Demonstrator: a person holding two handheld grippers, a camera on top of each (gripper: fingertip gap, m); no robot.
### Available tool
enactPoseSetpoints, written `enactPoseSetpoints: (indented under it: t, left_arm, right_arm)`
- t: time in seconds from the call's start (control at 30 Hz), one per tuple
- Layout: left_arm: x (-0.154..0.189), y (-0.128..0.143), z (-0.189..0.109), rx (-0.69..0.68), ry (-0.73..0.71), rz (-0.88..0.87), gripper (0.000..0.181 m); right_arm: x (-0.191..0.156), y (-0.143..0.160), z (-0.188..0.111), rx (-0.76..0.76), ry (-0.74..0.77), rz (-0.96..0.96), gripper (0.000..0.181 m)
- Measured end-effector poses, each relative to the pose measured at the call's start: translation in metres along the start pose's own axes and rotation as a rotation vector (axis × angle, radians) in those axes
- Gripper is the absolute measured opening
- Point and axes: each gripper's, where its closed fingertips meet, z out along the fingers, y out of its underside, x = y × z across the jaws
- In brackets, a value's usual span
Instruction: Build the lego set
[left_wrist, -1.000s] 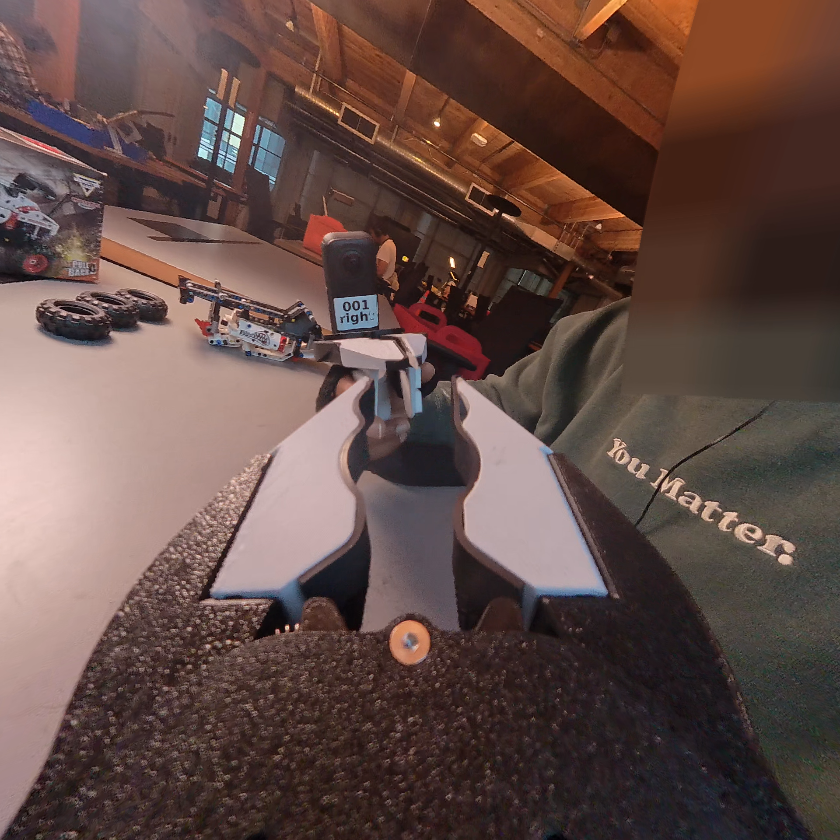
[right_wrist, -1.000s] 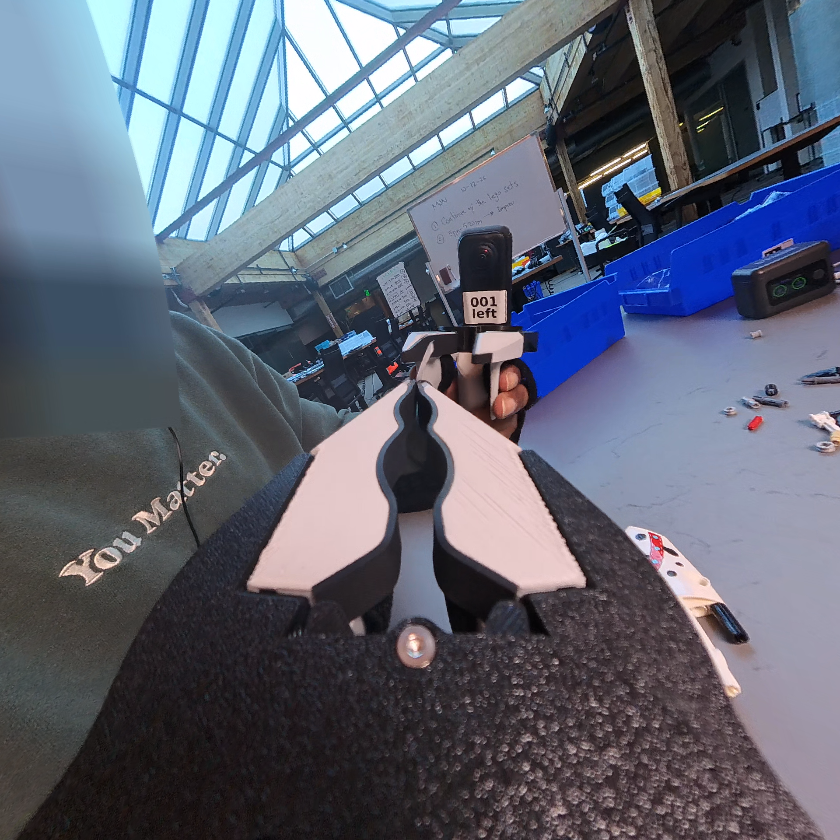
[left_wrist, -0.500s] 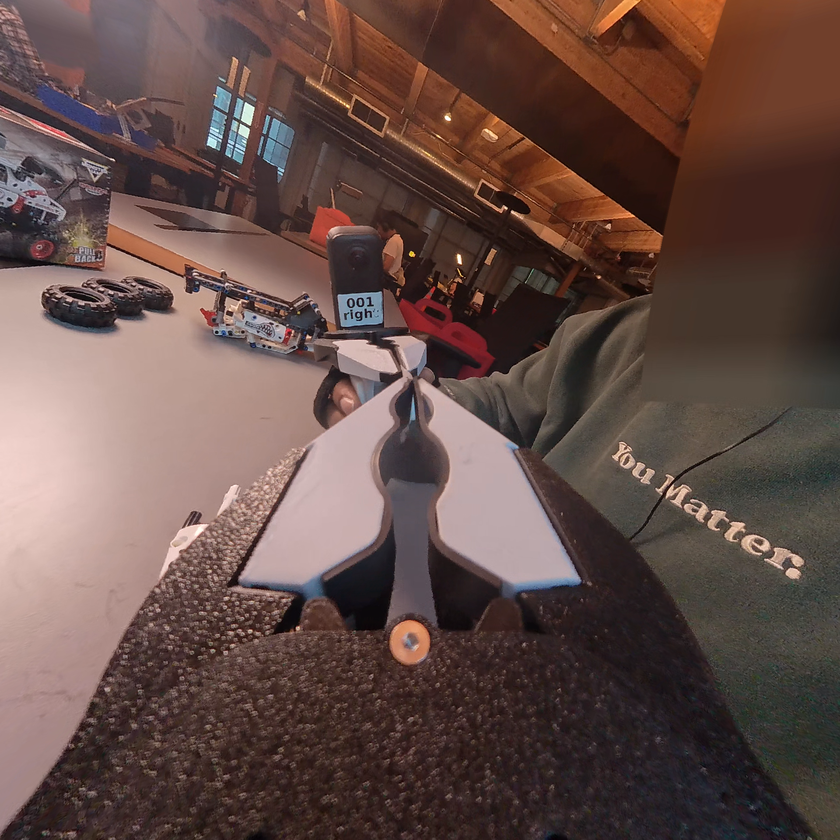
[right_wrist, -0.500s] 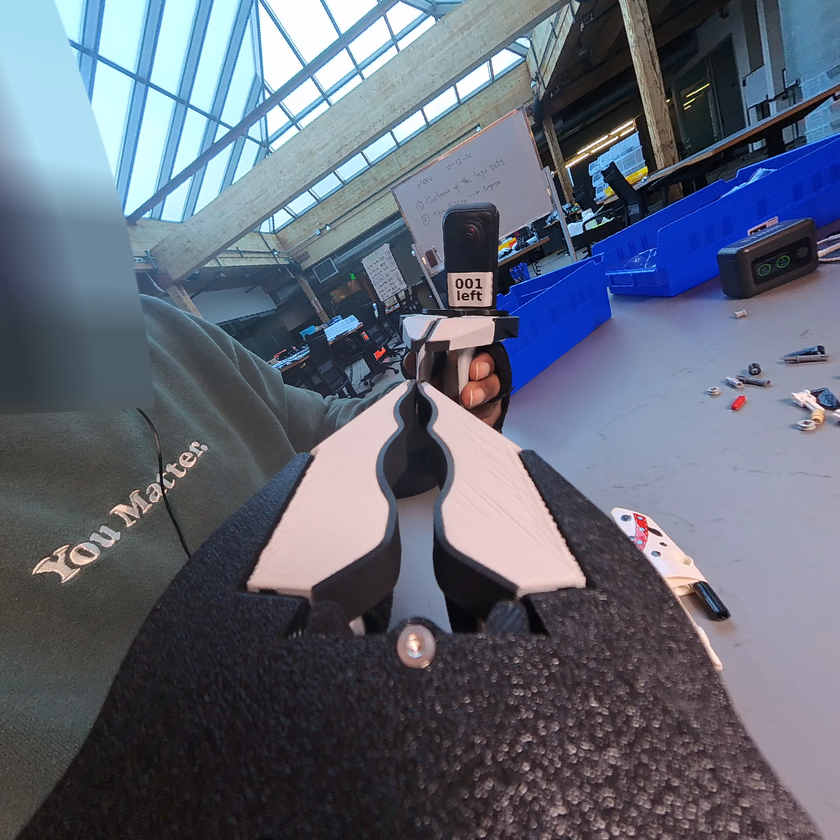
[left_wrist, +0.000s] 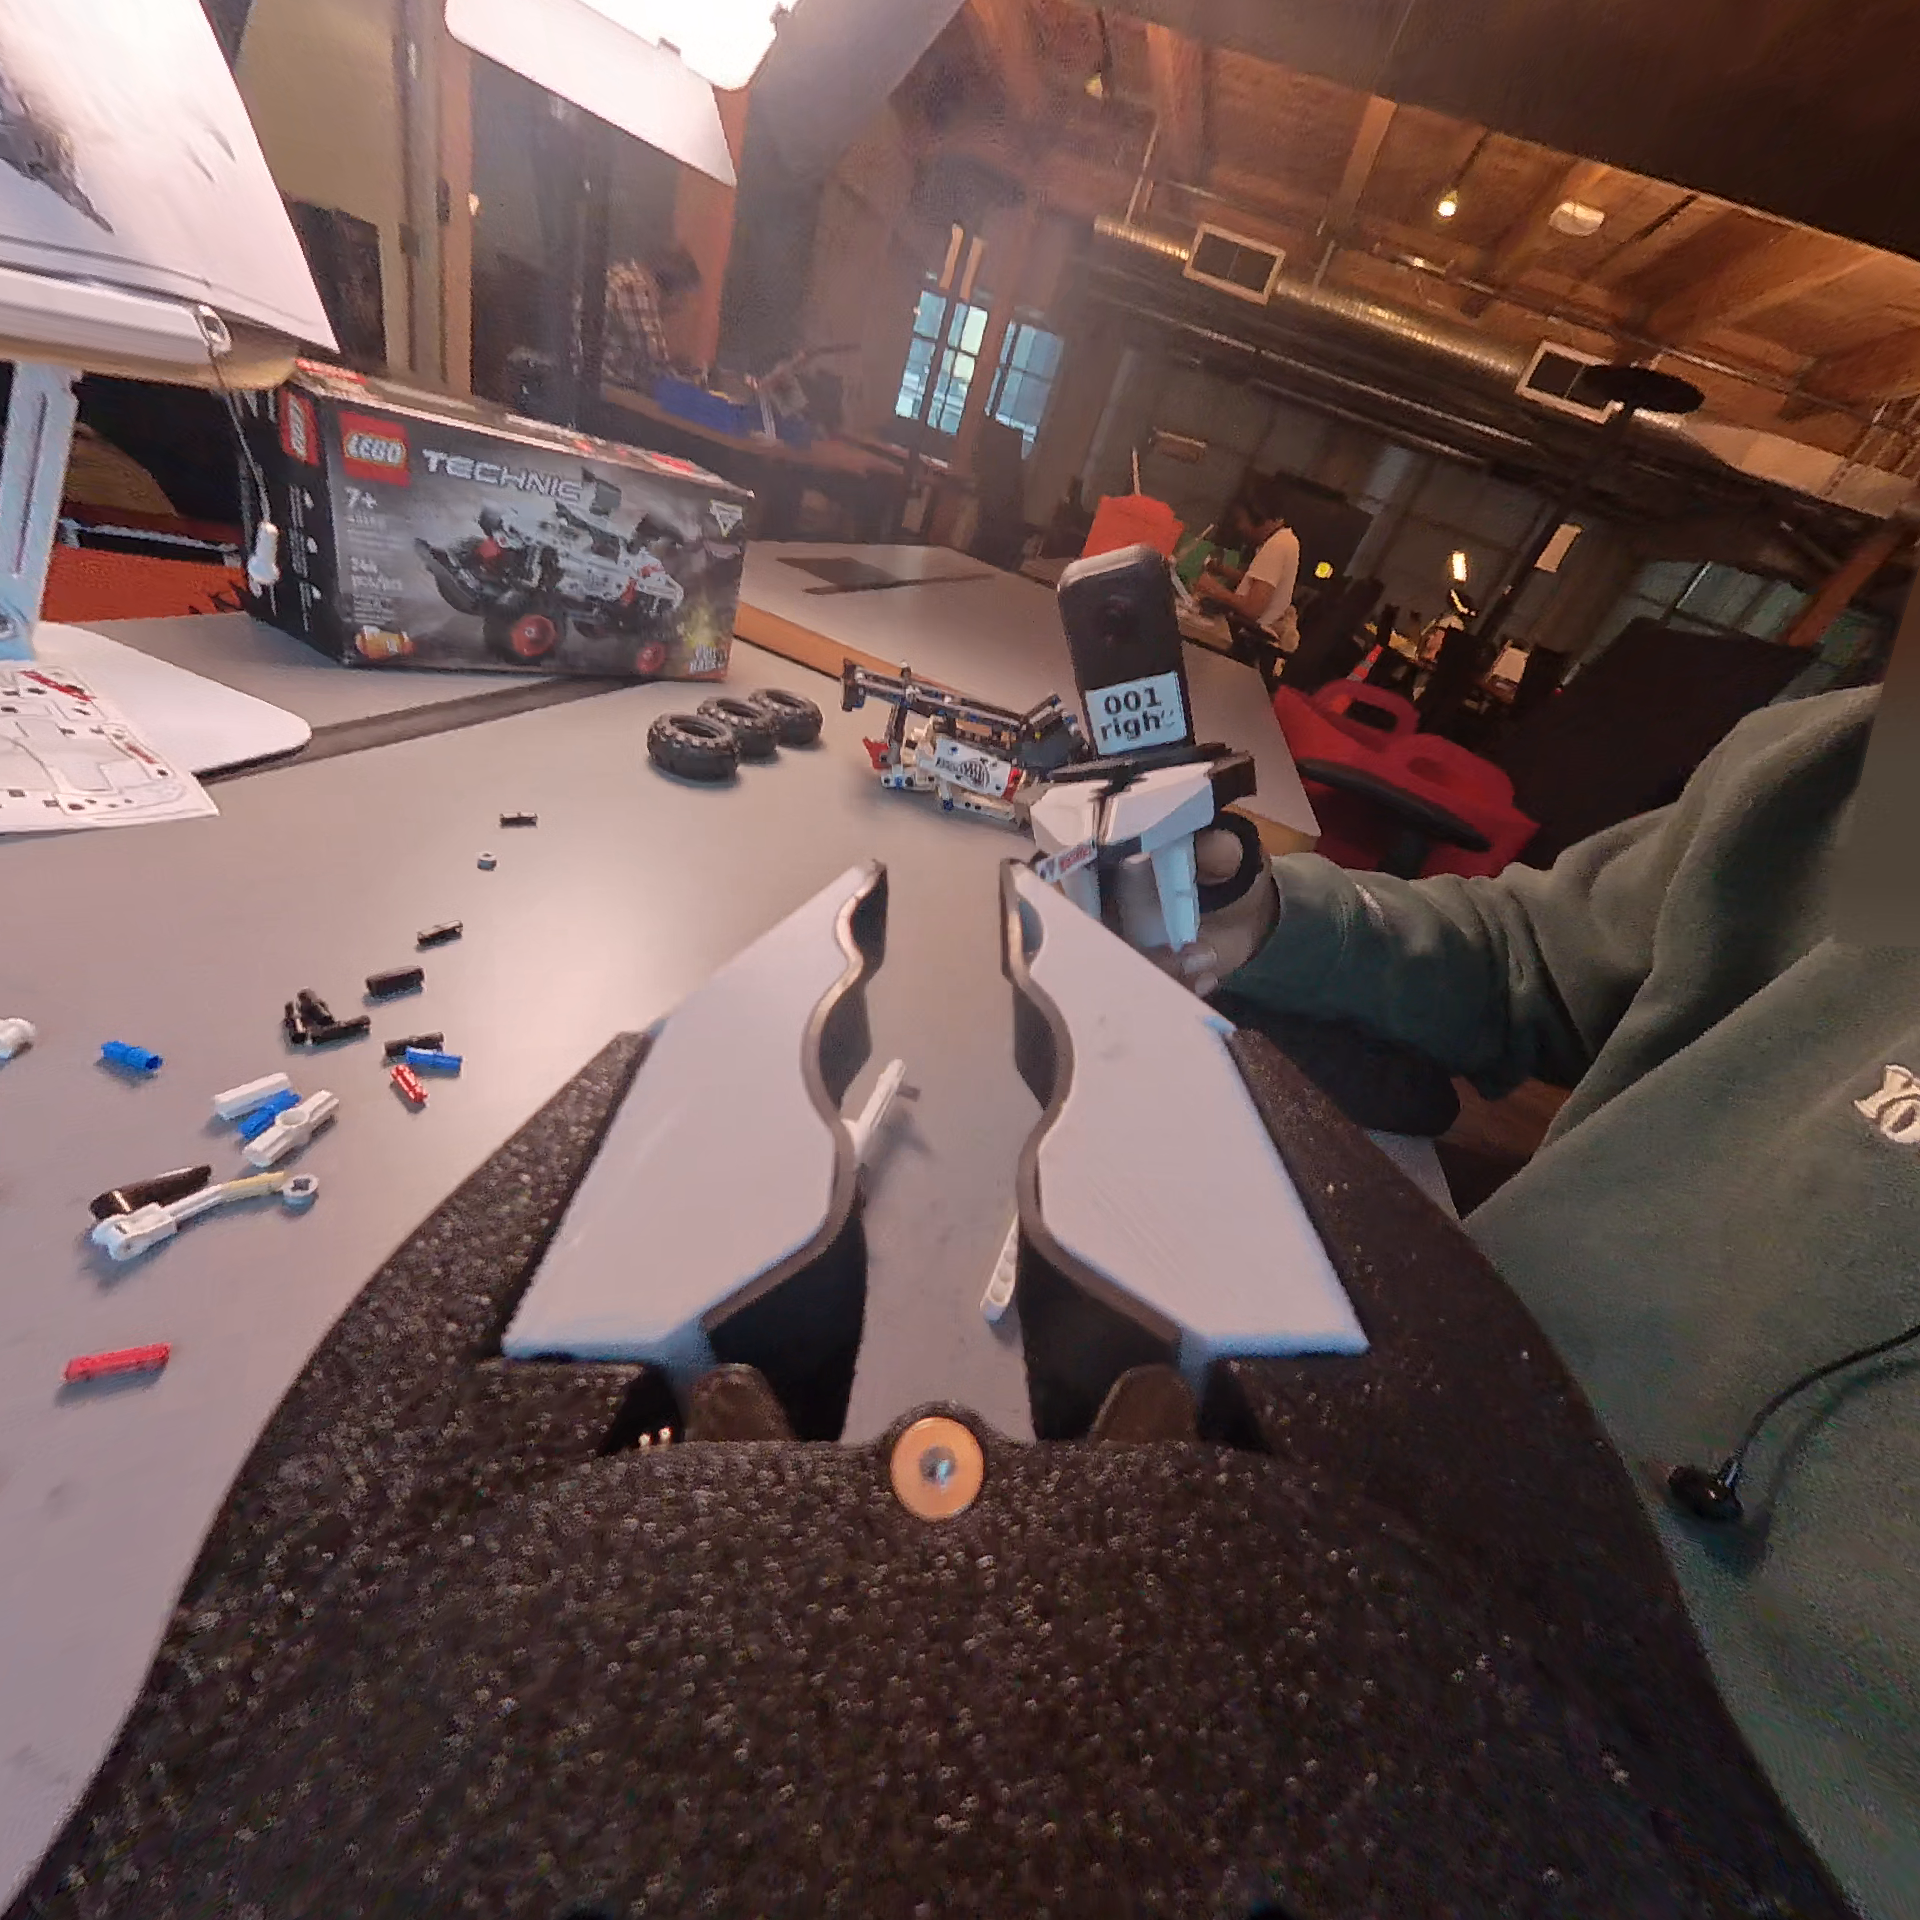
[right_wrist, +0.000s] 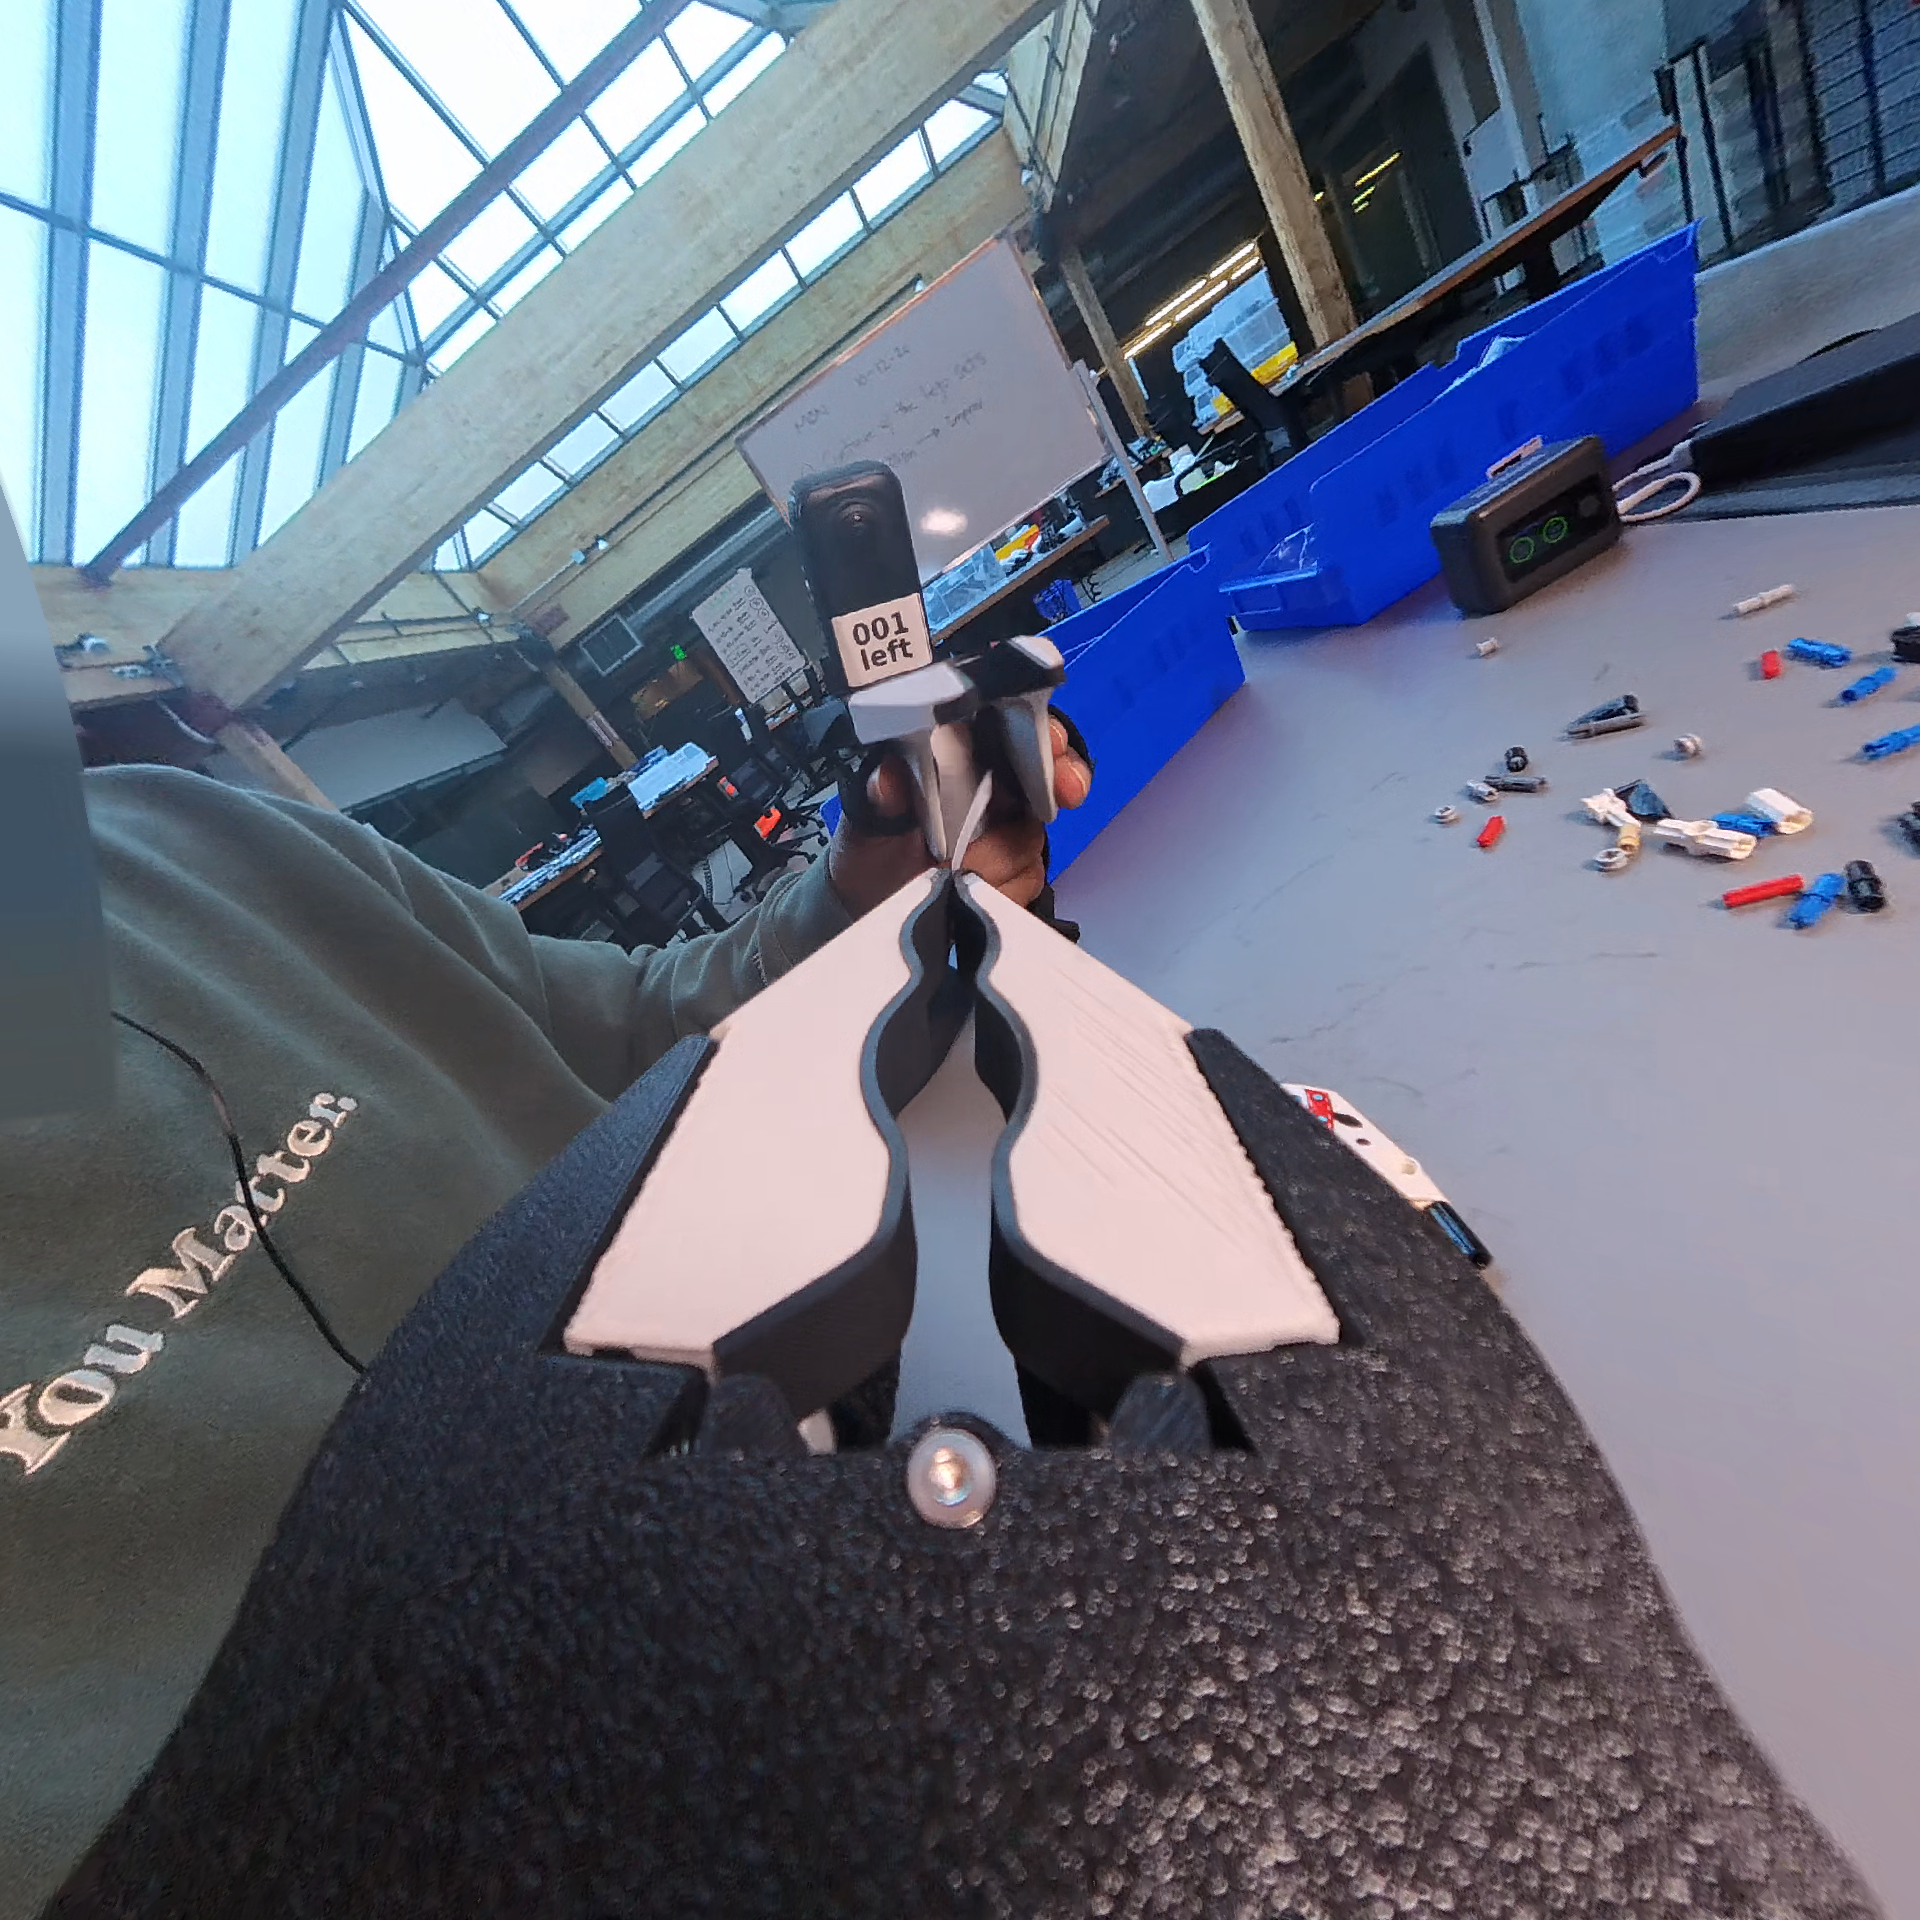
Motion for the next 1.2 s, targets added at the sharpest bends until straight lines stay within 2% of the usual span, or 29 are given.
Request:
enactPoseSetpoints:
  t: [0.1, 0.17, 0.33, 0.47, 0.57, 0.73, 0.8, 0.97, 1.03, 1.2]
  left_arm:
    - [-0.002, 0.025, 0.006, -0.138, 0.028, -0.025, 0.038]
    - [0.001, 0.05, 0.009, -0.27, 0.066, -0.03, 0.043]
    - [0.012, 0.113, 0.011, -0.598, 0.109, 0.098, 0.033]
    - [0.017, 0.142, 0.014, -0.737, 0.103, 0.213, 0.032]
    - [0.018, 0.154, 0.015, -0.789, 0.103, 0.268, 0.028]
    - [0.015, 0.164, 0.017, -0.833, 0.08, 0.319, 0.007]
    - [0.018, 0.163, 0.019, -0.835, 0.088, 0.236, 0.007]
    - [0.039, 0.161, 0.013, -0.917, 0.251, -0.231, 0.007]
    - [0.036, 0.161, 0.012, -0.948, 0.253, -0.285, 0.008]
    - [0.017, 0.156, 0.012, -0.925, 0.163, -0.242, 0.014]
  right_arm:
    - [0.001, -0.001, -0.002, 0.0, 0.003, 0.016, 0.0]
    - [0.003, 0.001, -0.002, -0.019, 0.008, 0.028, 0.0]
    - [0.01, 0.013, -0.006, -0.104, 0.051, 0.08, 0.0]
    - [0.013, 0.021, -0.016, -0.144, 0.104, 0.123, 0.0]
    - [0.014, 0.03, -0.028, -0.163, 0.149, 0.164, 0.0]
    - [0.011, 0.038, -0.046, -0.145, 0.185, 0.234, 0.0]
    - [0.011, 0.04, -0.05, -0.144, 0.2, 0.241, 0.0]
    - [0.004, 0.044, -0.05, -0.174, 0.198, 0.251, 0.0]
    - [0.002, 0.047, -0.049, -0.194, 0.197, 0.254, 0.0]
    - [0.001, 0.051, -0.049, -0.205, 0.194, 0.258, 0.0]
